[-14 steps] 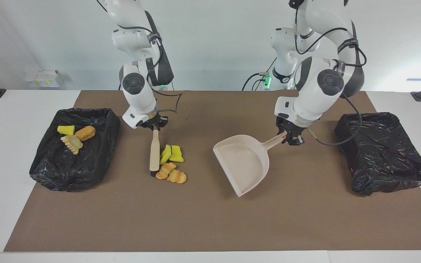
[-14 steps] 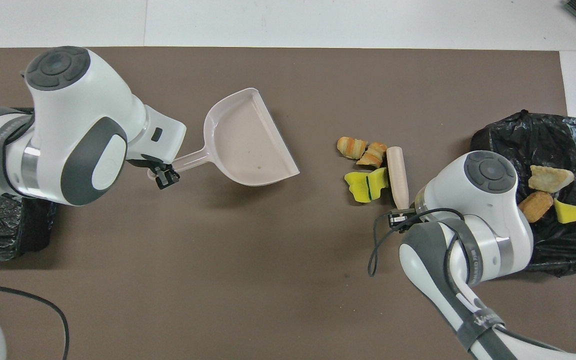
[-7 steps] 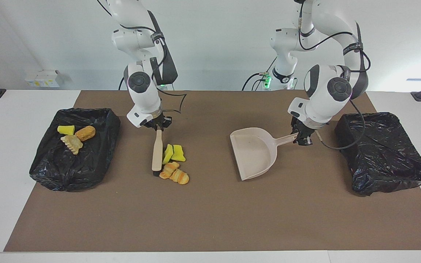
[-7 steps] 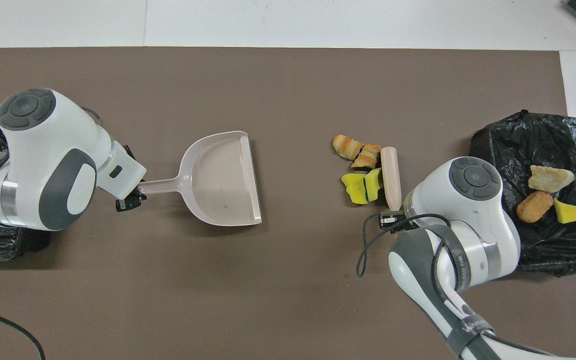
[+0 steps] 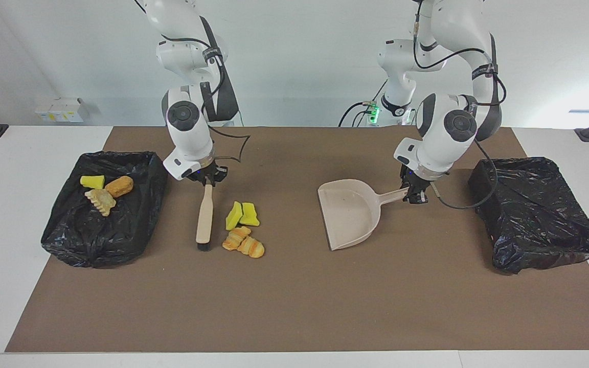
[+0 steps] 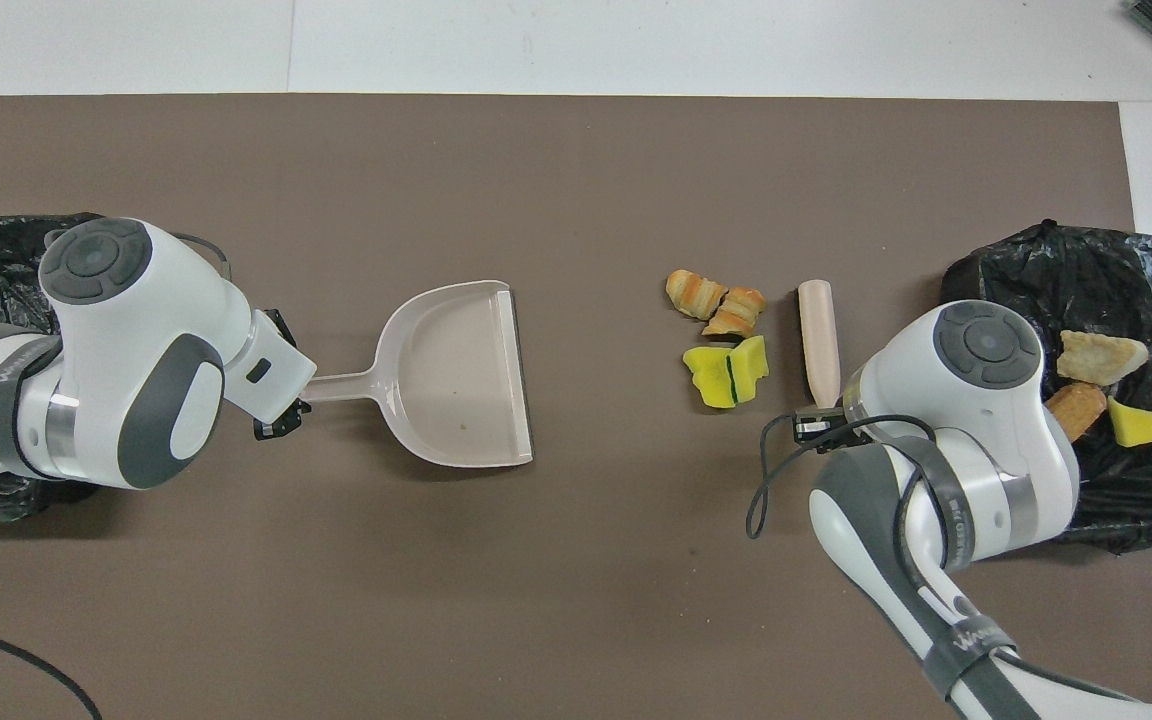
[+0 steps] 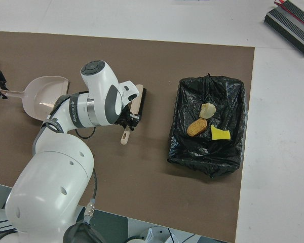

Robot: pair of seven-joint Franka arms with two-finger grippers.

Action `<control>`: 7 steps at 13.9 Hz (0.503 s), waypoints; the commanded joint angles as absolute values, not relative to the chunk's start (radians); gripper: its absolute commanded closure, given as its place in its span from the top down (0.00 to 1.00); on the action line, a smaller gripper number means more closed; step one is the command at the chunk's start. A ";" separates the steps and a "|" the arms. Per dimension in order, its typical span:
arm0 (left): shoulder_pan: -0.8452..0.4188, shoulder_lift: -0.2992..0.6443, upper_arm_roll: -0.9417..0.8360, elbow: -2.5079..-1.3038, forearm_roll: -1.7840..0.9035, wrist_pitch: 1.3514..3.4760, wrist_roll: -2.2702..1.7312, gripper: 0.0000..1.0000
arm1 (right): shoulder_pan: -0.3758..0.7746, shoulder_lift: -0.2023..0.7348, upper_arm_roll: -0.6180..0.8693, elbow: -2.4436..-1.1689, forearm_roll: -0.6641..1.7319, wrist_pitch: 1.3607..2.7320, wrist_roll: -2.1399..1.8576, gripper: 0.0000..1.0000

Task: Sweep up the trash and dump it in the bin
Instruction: 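Move the dustpan with the left gripper toward the bread pieces, then sweep the bread and sponge pieces into the dustpan with the right gripper's brush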

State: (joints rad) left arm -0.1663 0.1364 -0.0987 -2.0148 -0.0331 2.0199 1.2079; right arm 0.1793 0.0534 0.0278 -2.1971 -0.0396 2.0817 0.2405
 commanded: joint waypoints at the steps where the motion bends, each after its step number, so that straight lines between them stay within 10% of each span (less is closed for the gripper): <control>1: -0.212 0.080 -0.091 -2.075 -0.018 2.049 1.122 0.00 | 0.187 0.092 0.037 -2.168 -0.057 2.092 0.232 0.00; 7: -0.255 0.064 -0.094 -2.094 -0.020 2.049 1.060 0.00 | 0.273 0.156 0.043 -2.088 -0.032 2.086 0.261 0.00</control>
State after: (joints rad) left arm -0.2285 0.1069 -0.1025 -2.0450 -0.0331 2.0225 1.0944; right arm 0.2468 0.1099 0.0388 -2.1437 -0.0391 2.0924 0.2444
